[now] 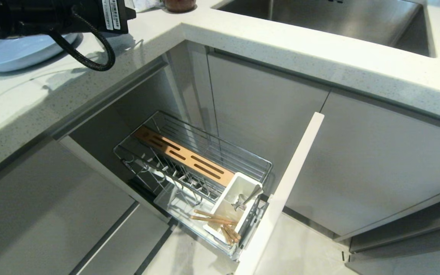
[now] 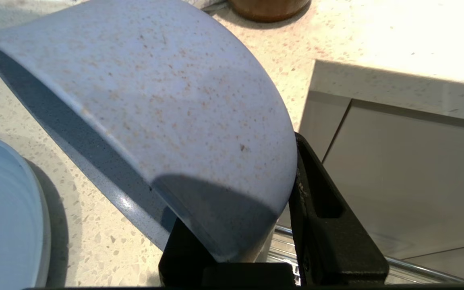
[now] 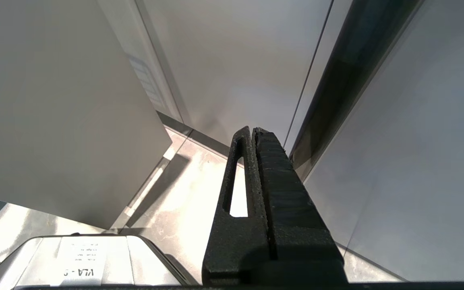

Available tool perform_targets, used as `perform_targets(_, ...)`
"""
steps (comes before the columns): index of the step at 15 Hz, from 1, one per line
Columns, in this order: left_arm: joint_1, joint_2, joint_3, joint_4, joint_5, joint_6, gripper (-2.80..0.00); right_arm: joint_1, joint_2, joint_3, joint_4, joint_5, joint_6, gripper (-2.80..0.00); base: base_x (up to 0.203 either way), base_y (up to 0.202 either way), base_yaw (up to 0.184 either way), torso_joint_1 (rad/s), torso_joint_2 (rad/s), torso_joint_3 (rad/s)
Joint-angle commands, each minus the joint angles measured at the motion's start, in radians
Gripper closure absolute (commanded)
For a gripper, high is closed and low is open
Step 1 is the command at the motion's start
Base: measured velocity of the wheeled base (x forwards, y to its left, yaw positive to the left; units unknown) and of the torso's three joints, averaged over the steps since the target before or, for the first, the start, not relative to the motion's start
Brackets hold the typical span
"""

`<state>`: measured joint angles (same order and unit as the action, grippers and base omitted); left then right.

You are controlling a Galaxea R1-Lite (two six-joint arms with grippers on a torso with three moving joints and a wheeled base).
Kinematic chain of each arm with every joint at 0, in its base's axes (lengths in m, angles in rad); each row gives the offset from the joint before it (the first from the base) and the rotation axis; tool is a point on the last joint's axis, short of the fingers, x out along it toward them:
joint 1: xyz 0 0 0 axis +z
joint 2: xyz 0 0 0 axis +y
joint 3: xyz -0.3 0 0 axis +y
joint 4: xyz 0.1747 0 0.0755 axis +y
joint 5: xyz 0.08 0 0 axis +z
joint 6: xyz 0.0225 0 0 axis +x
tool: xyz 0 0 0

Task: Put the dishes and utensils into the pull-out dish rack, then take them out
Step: Pick up the bowl and place it in the cupboard

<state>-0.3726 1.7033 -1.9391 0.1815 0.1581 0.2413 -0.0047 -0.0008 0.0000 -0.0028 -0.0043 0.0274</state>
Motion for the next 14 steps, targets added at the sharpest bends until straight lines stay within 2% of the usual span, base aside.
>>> perform_targets(1,-0.02,-0.032,0.0,-0.002,0.001,0.002,0.0,0.0,-0.004,0.002,0.0,0.0,0.0,0.0,0.0,0.0,0.0,0.0,0.0,0.0)
perform_targets(4,-0.049,-0.092,0.018,0.007,0.003,0.011,0.0,0.0,-0.004,0.002,0.0,0.0,0.0,0.0,0.0,0.0,0.0,0.0,0.0,0.0)
perform_targets(7,-0.134,-0.149,0.026,0.013,0.008,0.04,0.0,0.0,-0.004,0.002,0.0,0.0,0.0,0.0,0.0,0.0,0.0,0.0,0.0,0.0)
perform_targets(10,-0.163,-0.206,0.062,0.01,0.076,0.088,0.0,0.0,-0.004,0.002,0.0,0.0,0.0,0.0,0.0,0.0,0.0,0.0,0.0,0.0)
perform_targets(11,-0.2,-0.218,0.072,0.009,0.085,0.072,0.0,0.0,-0.004,0.002,0.0,0.0,0.0,0.0,0.0,0.0,0.0,0.0,0.0,0.0)
perform_targets(12,-0.237,-0.231,0.082,0.008,0.092,0.029,0.0,0.0,-0.004,0.002,0.0,0.0,0.0,0.0,0.0,0.0,0.0,0.0,0.0,0.0)
perform_targets(13,-0.278,-0.242,0.089,0.009,0.103,-0.04,0.0,0.0,-0.004,0.002,0.0,0.0,0.0,0.0,0.0,0.0,0.0,0.0,0.0,0.0)
perform_targets(14,-0.32,-0.249,0.104,0.009,0.143,-0.12,0.0,0.0,-0.004,0.002,0.0,0.0,0.0,0.0,0.0,0.0,0.0,0.0,0.0,0.0)
